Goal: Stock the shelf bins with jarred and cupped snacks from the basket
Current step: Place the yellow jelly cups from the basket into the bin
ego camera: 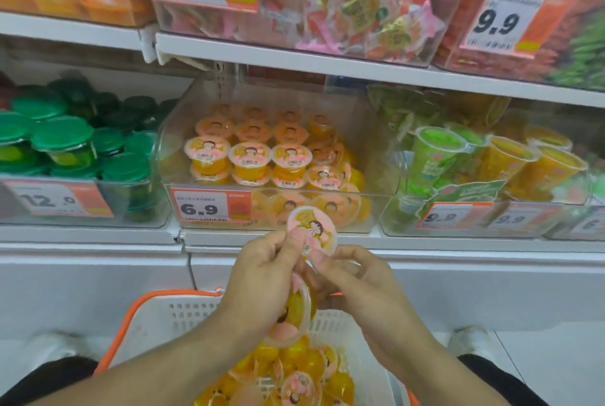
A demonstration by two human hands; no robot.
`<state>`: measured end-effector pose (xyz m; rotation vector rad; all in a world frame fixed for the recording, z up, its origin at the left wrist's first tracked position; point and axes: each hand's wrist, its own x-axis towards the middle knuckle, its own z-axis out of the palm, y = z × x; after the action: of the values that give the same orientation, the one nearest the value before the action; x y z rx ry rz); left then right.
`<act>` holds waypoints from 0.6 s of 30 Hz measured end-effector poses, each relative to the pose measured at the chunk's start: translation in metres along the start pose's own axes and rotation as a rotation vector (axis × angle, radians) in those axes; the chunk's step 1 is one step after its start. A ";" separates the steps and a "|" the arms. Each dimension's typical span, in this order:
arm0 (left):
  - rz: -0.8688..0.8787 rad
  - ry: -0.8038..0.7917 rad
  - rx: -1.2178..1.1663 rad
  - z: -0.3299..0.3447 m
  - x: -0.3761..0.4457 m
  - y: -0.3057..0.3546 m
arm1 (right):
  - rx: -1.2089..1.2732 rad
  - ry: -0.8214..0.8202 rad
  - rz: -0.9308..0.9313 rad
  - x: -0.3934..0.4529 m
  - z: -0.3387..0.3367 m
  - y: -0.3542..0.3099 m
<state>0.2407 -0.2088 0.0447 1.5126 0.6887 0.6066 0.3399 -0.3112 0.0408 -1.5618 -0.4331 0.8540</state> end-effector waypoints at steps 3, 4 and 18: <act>0.067 -0.070 0.046 0.009 -0.004 0.003 | 0.054 0.128 -0.147 -0.002 0.005 -0.004; 0.081 -0.112 0.057 0.010 -0.004 0.003 | 0.070 0.149 -0.187 -0.002 0.005 -0.006; -0.315 0.093 -0.317 -0.002 0.008 0.021 | -0.060 0.251 -0.317 0.083 0.010 -0.088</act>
<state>0.2463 -0.2017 0.0659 1.0614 0.8399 0.5187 0.4049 -0.2296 0.1034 -1.5784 -0.5099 0.3992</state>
